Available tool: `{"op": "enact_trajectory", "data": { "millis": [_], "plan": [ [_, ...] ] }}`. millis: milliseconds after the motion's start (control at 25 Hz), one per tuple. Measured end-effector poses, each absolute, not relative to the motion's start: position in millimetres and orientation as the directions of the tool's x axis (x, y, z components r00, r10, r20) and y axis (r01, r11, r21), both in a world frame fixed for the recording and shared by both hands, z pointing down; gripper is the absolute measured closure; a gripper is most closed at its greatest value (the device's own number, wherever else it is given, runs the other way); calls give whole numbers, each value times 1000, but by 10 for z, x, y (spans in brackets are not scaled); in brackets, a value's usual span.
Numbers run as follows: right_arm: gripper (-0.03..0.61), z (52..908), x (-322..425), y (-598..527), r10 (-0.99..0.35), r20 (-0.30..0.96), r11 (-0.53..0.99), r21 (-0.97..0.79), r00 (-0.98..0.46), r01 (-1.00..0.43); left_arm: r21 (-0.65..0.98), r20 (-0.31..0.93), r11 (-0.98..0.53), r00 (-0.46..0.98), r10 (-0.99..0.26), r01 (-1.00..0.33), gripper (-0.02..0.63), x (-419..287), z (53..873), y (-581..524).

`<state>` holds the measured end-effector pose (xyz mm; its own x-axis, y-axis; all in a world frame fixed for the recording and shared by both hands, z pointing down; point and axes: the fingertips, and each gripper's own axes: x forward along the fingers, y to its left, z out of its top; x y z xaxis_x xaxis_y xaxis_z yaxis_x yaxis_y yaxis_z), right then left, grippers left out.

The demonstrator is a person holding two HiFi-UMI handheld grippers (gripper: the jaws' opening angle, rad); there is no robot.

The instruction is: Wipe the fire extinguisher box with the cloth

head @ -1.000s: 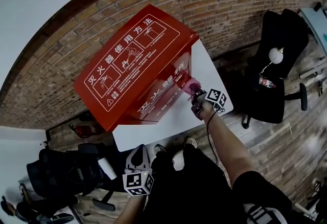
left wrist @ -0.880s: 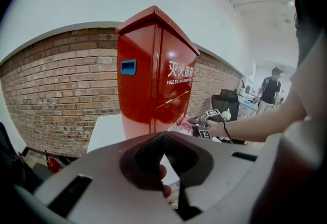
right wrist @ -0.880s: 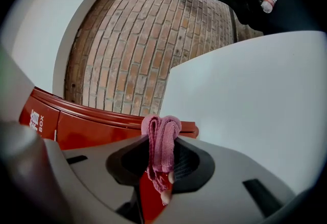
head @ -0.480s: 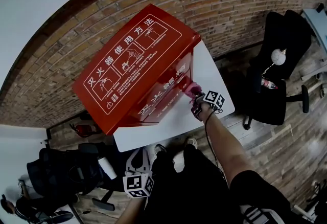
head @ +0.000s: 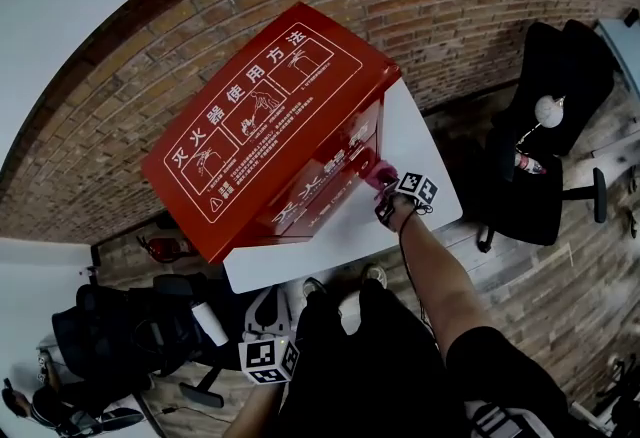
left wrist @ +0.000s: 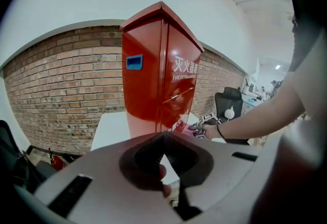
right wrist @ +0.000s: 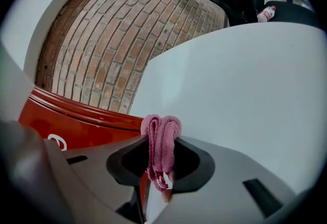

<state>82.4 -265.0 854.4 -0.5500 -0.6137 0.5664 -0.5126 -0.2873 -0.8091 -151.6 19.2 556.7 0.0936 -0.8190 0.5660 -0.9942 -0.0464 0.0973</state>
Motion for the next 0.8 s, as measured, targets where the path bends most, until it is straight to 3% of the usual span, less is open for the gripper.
{"op": "enact_trajectory", "data": {
  "millis": [800],
  "plan": [
    [468,8550,560,-2365,-590,553,-290,-826,-589,-484,103,553,-52,101,-827,-993,586,-1516,5570,203]
  ]
}}
